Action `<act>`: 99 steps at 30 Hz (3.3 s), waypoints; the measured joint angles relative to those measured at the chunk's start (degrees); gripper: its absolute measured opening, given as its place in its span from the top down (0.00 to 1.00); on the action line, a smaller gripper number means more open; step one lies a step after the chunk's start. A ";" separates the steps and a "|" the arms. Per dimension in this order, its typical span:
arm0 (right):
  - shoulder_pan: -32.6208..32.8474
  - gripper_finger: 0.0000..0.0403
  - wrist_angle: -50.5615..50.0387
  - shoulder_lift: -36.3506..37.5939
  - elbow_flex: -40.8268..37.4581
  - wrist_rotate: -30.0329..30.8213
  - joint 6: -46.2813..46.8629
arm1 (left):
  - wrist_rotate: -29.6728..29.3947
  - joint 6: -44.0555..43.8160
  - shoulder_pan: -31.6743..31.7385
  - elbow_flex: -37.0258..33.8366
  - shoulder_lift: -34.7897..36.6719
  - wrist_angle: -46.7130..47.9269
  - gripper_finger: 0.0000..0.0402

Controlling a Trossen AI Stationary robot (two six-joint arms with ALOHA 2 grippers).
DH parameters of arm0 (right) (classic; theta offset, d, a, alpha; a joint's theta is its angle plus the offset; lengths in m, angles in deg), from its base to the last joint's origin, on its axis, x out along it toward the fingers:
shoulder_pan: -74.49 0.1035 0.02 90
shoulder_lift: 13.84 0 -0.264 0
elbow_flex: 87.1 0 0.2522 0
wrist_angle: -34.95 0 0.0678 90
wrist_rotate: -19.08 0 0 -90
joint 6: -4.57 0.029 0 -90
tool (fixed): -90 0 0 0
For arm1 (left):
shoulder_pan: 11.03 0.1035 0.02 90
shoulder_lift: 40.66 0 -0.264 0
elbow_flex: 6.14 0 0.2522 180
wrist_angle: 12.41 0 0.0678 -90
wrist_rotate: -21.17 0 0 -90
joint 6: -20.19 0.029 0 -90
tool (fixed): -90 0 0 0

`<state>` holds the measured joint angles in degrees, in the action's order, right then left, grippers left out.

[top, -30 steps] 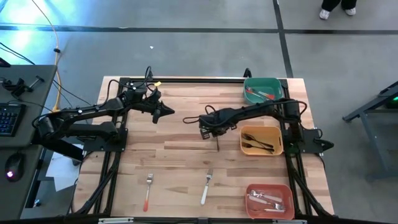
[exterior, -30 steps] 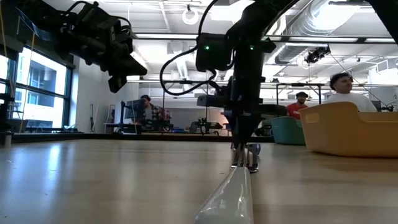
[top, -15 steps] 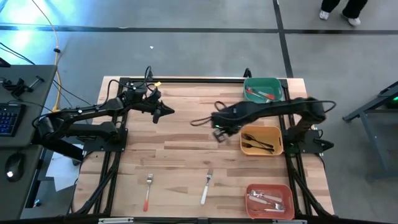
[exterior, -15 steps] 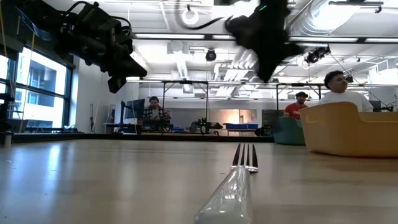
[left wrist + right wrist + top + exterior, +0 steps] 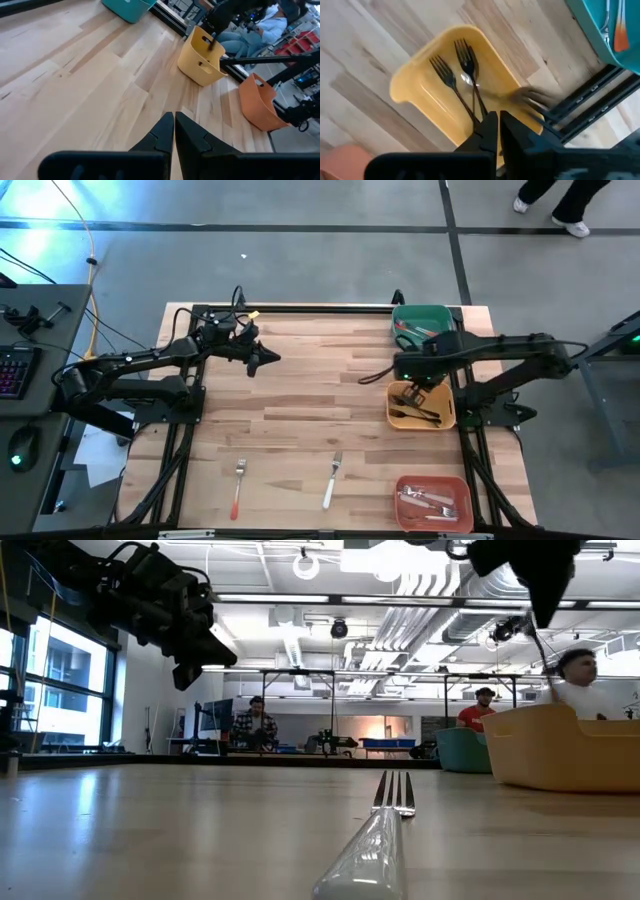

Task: Sort silverware by color (type)
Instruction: Put the black fork into the yellow bin

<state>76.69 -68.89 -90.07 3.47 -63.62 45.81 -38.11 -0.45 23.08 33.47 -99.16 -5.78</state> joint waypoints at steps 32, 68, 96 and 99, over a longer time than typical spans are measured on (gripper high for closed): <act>-7.80 1.00 7.50 11.38 -11.91 -0.60 -8.69 | -6.03 -6.87 -0.09 0.00 0.00 0.03 0.98; -38.62 1.00 27.31 -5.57 -33.07 -5.93 4.71 | -5.60 -4.73 -0.09 0.00 0.00 1.80 0.98; -39.34 0.95 34.09 -4.76 -21.92 -14.23 -31.56 | -5.79 -4.47 -0.09 0.00 0.00 2.74 0.98; -39.34 0.87 30.37 -4.76 -21.42 -12.54 -43.10 | -5.81 -3.33 -0.09 0.00 0.00 3.69 0.98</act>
<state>37.35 -38.52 -94.83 -17.95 -76.15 2.71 -43.92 -3.78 22.99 33.47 -99.16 -2.09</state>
